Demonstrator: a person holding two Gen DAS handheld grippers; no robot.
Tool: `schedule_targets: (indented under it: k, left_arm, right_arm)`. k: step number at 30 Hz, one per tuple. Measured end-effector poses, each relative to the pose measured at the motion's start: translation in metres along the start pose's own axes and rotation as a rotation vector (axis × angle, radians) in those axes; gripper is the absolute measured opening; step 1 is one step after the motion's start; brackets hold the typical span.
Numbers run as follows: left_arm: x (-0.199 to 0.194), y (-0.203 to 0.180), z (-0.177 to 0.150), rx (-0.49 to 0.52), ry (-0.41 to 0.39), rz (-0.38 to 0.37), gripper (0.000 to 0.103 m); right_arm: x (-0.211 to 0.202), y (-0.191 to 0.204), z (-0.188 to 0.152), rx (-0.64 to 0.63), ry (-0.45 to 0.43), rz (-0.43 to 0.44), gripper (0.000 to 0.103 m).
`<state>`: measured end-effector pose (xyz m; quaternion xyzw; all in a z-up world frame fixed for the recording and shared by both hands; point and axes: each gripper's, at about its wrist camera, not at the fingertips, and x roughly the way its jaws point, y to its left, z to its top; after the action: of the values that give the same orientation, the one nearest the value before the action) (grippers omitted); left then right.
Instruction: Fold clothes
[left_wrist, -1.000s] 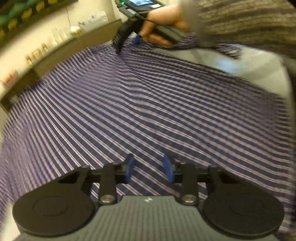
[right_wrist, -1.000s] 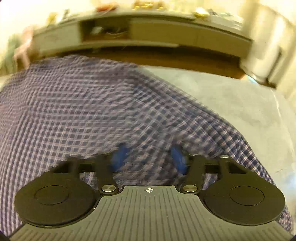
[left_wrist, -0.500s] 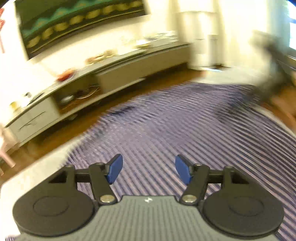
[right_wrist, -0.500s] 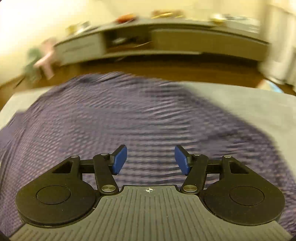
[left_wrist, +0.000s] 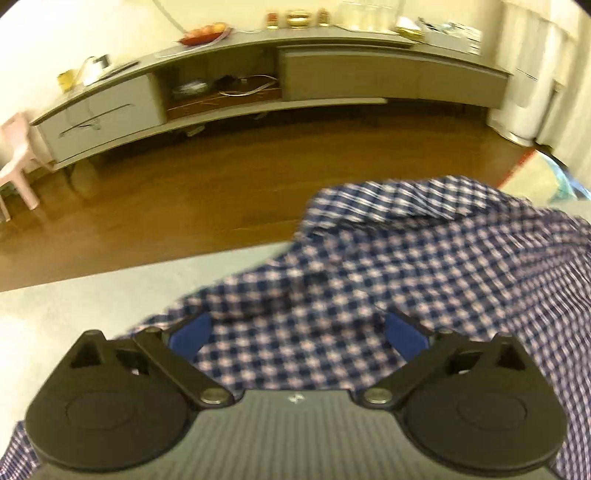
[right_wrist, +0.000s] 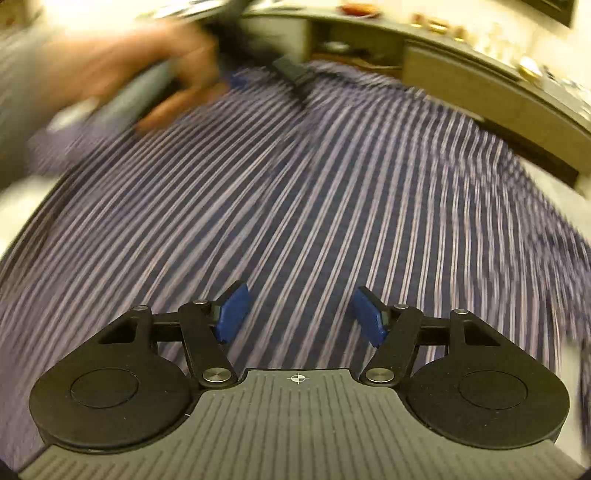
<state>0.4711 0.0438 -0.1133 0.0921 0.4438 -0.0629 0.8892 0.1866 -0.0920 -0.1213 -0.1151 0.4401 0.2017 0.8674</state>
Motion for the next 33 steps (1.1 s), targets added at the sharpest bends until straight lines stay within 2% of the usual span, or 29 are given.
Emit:
schedule_targets:
  k: [1, 2, 3, 4, 5, 6, 7, 8, 9, 10, 12, 13, 15, 18, 20, 21, 22, 23, 25, 27, 28, 29, 31, 33]
  left_arm:
    - [-0.001, 0.002, -0.001, 0.000, -0.005, 0.028, 0.099]
    - [-0.003, 0.005, -0.002, -0.001, -0.010, 0.055, 0.091]
    - [-0.004, 0.007, -0.004, -0.001, -0.014, 0.083, 0.088]
    - [-0.006, 0.010, -0.005, -0.001, -0.019, 0.110, 0.081]
    - [-0.019, 0.007, -0.015, 0.018, -0.033, 0.136, 0.070]
    - [-0.032, 0.005, -0.026, 0.039, -0.047, 0.162, 0.069]
    - [-0.049, 0.005, -0.044, 0.045, -0.057, 0.110, 0.071]
    - [-0.066, 0.006, -0.062, 0.051, -0.067, 0.055, 0.073]
    - [-0.083, 0.007, -0.080, 0.057, -0.076, -0.001, 0.074]
    - [-0.093, 0.010, -0.099, 0.072, -0.069, -0.013, 0.074]
    - [-0.112, 0.015, -0.135, 0.104, -0.053, -0.035, 0.076]
    - [-0.121, 0.018, -0.153, 0.120, -0.045, -0.046, 0.081]
    - [-0.140, 0.023, -0.189, 0.151, -0.029, -0.067, 0.082]
    - [-0.161, 0.052, -0.216, 0.115, -0.018, 0.030, 0.082]
    - [-0.177, 0.065, -0.227, 0.078, -0.002, 0.086, 0.068]
    - [-0.186, 0.060, -0.233, 0.085, -0.013, 0.073, 0.068]
    - [-0.195, 0.055, -0.239, 0.094, -0.024, 0.058, 0.071]
    - [-0.204, 0.049, -0.245, 0.103, -0.035, 0.044, 0.076]
    - [-0.221, 0.038, -0.257, 0.120, -0.057, 0.014, 0.079]
    - [-0.239, 0.026, -0.269, 0.138, -0.080, -0.016, 0.079]
    - [-0.248, 0.021, -0.275, 0.146, -0.091, -0.030, 0.079]
    - [-0.246, 0.020, -0.280, 0.154, -0.084, -0.010, 0.078]
    - [-0.243, 0.021, -0.288, 0.142, -0.063, 0.013, 0.077]
    - [-0.241, 0.028, -0.297, 0.121, -0.046, 0.022, 0.077]
  right_arm:
    - [-0.017, 0.010, -0.022, -0.019, 0.021, 0.024, 0.063]
    - [-0.035, 0.023, -0.045, -0.039, 0.050, 0.048, 0.068]
    - [-0.050, 0.032, -0.065, -0.058, 0.084, 0.066, 0.073]
    - [-0.064, 0.042, -0.086, -0.077, 0.119, 0.084, 0.087]
    - [-0.079, 0.056, -0.107, -0.115, 0.150, 0.107, 0.096]
    - [-0.093, 0.069, -0.129, -0.153, 0.181, 0.129, 0.097]
    - [-0.105, 0.073, -0.138, -0.167, 0.180, 0.139, 0.088]
    - [-0.117, 0.076, -0.148, -0.179, 0.179, 0.148, 0.065]
    - [-0.124, 0.064, -0.142, -0.121, 0.142, 0.140, 0.054]
    - [-0.132, 0.051, -0.136, -0.063, 0.104, 0.132, 0.046]
    - [-0.141, 0.016, -0.120, 0.046, -0.044, 0.045, 0.047]
    - [-0.133, 0.001, -0.118, 0.079, -0.043, 0.019, 0.047]
    - [-0.118, -0.030, -0.115, 0.145, -0.041, -0.031, 0.048]
    - [-0.101, -0.054, -0.138, 0.162, 0.022, -0.077, 0.048]
    - [-0.101, -0.068, -0.153, 0.200, 0.039, -0.124, 0.061]
    - [-0.104, -0.076, -0.159, 0.239, 0.048, -0.145, 0.059]
    - [-0.106, -0.078, -0.155, 0.254, 0.050, -0.165, 0.050]
    - [-0.107, -0.076, -0.153, 0.243, 0.045, -0.207, 0.047]
    - [-0.113, -0.055, -0.146, 0.190, 0.000, -0.204, 0.047]
    - [-0.107, -0.029, -0.136, 0.125, -0.019, -0.126, 0.048]
    - [-0.104, -0.016, -0.131, 0.092, -0.028, -0.088, 0.052]
    - [-0.096, -0.010, -0.131, 0.072, -0.019, -0.079, 0.056]
    - [-0.079, 0.001, -0.130, 0.031, -0.001, -0.063, 0.056]
    - [-0.074, -0.011, -0.139, 0.075, -0.004, -0.079, 0.063]
